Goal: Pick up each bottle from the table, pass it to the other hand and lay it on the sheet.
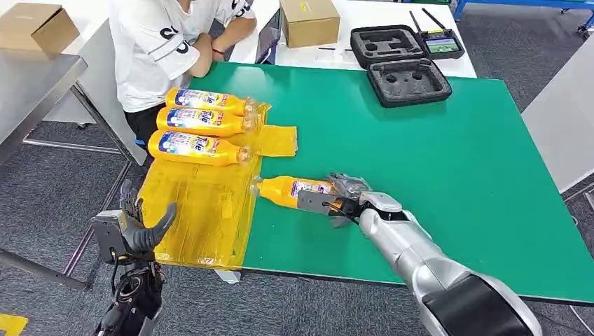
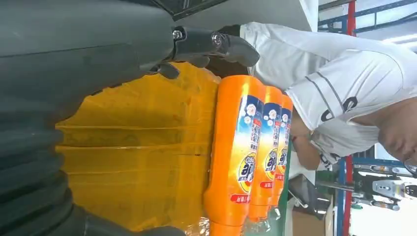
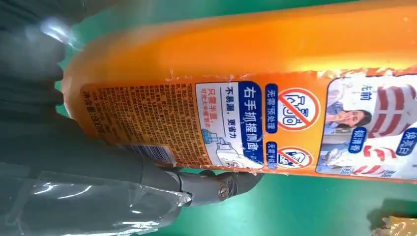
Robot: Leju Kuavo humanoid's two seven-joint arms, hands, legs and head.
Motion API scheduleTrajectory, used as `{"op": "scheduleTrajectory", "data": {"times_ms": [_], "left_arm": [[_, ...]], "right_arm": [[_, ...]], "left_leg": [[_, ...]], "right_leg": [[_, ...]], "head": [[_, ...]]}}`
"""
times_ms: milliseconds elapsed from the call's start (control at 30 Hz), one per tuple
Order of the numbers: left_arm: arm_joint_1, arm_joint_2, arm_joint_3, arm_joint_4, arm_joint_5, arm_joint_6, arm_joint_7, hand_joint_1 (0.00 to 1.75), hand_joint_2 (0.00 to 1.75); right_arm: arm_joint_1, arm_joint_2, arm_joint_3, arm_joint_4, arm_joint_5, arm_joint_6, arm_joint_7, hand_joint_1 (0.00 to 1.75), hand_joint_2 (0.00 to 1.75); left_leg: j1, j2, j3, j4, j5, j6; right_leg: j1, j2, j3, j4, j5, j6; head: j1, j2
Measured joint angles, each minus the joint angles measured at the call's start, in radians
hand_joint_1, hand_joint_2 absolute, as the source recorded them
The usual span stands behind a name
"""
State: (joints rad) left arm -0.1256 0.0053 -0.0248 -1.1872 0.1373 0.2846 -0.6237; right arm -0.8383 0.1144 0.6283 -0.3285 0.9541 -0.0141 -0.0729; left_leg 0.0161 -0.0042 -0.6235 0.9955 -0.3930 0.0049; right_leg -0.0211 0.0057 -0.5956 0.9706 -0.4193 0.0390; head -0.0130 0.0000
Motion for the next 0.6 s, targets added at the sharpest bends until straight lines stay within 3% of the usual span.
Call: {"op": "scheduleTrajectory", "data": {"times_ms": [167,200,233,267,333,600], "left_arm": [[0.000,-0.001,0.000,0.000,0.000,0.000,0.000,0.00,1.75],[0.000,-0.001,0.000,0.000,0.000,0.000,0.000,0.00,1.75],[0.000,-0.001,0.000,0.000,0.000,0.000,0.000,0.00,1.75],[0.000,-0.002,0.000,0.000,0.000,0.000,0.000,0.00,1.75],[0.000,-0.002,0.000,0.000,0.000,0.000,0.002,0.00,1.75],[0.000,-0.005,0.000,0.002,0.008,-0.010,0.002,0.00,1.75]], "right_arm": [[0.000,-0.001,0.001,0.001,0.000,0.000,0.001,0.00,1.75],[0.000,-0.001,0.001,0.001,0.000,0.000,0.001,0.24,1.75],[0.000,-0.001,0.001,0.001,0.000,0.000,0.001,1.47,1.75],[0.000,-0.001,0.001,0.001,0.000,0.000,0.001,1.64,1.75],[0.000,-0.002,0.002,0.002,0.002,-0.003,0.001,1.75,1.75],[0.006,-0.001,0.003,0.003,-0.008,-0.020,-0.040,1.75,1.75]], "left_leg": [[0.000,0.000,0.000,0.000,0.000,0.000],[0.000,0.000,0.000,0.000,0.000,0.000],[0.000,0.000,0.000,0.000,0.000,0.000],[0.000,0.000,0.000,0.000,0.000,0.000],[0.000,0.000,0.000,0.000,0.000,0.000],[0.000,0.000,0.000,0.000,0.000,0.000]], "right_leg": [[0.000,0.000,0.000,0.000,0.000,0.000],[0.000,0.000,0.000,0.000,0.000,0.000],[0.000,0.000,0.000,0.000,0.000,0.000],[0.000,0.000,0.000,0.000,0.000,0.000],[0.000,0.000,0.000,0.000,0.000,0.000],[0.000,0.000,0.000,0.000,0.000,0.000]], "head": [[0.000,0.000],[0.000,0.000],[0.000,0.000],[0.000,0.000],[0.000,0.000],[0.000,0.000]]}}
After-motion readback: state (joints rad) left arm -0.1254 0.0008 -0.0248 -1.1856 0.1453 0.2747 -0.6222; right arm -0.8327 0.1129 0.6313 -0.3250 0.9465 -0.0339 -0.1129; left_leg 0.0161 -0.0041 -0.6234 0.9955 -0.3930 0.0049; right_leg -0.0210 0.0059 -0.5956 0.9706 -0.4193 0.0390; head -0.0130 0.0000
